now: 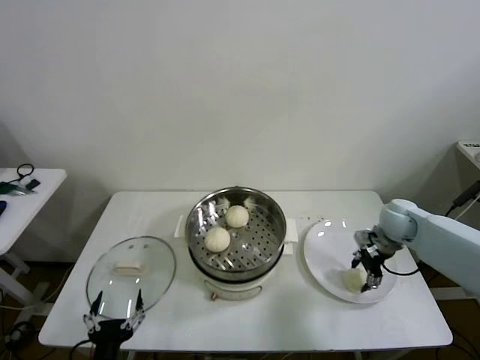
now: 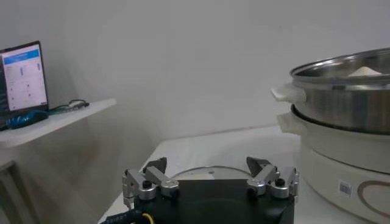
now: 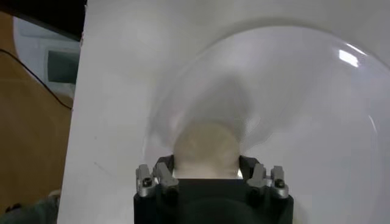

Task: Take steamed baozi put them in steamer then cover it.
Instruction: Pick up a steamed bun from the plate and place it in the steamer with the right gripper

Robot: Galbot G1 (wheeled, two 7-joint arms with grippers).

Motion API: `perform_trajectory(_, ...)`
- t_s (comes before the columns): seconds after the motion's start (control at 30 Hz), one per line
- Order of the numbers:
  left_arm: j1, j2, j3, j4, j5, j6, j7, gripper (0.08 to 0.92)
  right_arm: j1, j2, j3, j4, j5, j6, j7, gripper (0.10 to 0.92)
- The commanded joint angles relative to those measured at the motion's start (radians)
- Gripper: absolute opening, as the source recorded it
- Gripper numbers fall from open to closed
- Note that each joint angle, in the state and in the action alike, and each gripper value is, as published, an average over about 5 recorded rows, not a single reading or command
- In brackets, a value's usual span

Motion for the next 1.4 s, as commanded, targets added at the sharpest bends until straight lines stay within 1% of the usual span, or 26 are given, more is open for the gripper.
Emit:
perform_trajectory(0.03, 0.002, 0.003, 0.0, 0.002, 0.001, 0.001, -0.002, 0.823, 0.136, 0.006, -0.069, -0.002, 0.001, 0.107, -0.025, 0.695)
perform_trajectory(0.2, 0.002, 0.008, -0.001, 0.001, 0.0, 0.0, -0.007, 0.823, 0.368, 0.053, -0.185, 0.011, -0.007, 0.263, -0.088, 0.696)
perform_trajectory(0.37, 0.0, 0.008, 0.0, -0.001, 0.005, 0.008, -0.005, 0.823, 0.584, 0.152, -0.288, 0.023, 0.012, 0.376, -0.14, 0.696)
perform_trajectory(0.5, 0.001, 0.007, 0.002, 0.0, 0.013, 0.014, -0.005, 0.823, 0.699, 0.241, -0.316, 0.042, -0.017, 0.484, -0.15, 0.7)
perform_trajectory(0.6, 0.002, 0.006, 0.001, 0.001, 0.014, 0.014, -0.006, 0.823, 0.743, 0.303, -0.311, 0.087, -0.062, 0.566, -0.146, 0.703)
perform_trajectory(0.67, 0.003, 0.005, 0.0, 0.003, 0.016, 0.013, -0.008, 0.823, 0.75, 0.342, -0.289, 0.132, -0.113, 0.614, -0.143, 0.704)
perform_trajectory(0.87, 0.009, 0.007, -0.003, 0.006, 0.017, 0.015, -0.01, 0.823, 0.677, 0.446, -0.177, 0.242, -0.274, 0.691, -0.137, 0.7)
perform_trajectory(1.03, 0.012, 0.012, -0.006, 0.005, 0.018, 0.019, -0.009, 0.823, 0.597, 0.532, -0.149, 0.271, -0.314, 0.696, -0.138, 0.703)
perform_trajectory(1.2, 0.007, 0.015, -0.004, 0.007, 0.028, 0.022, -0.01, 0.823, 0.531, 0.614, -0.157, 0.267, -0.327, 0.698, -0.141, 0.704)
perform_trajectory(1.4, 0.005, 0.013, -0.009, 0.0, 0.024, 0.023, -0.013, 0.823, 0.446, 0.664, -0.17, 0.254, -0.33, 0.687, -0.141, 0.704)
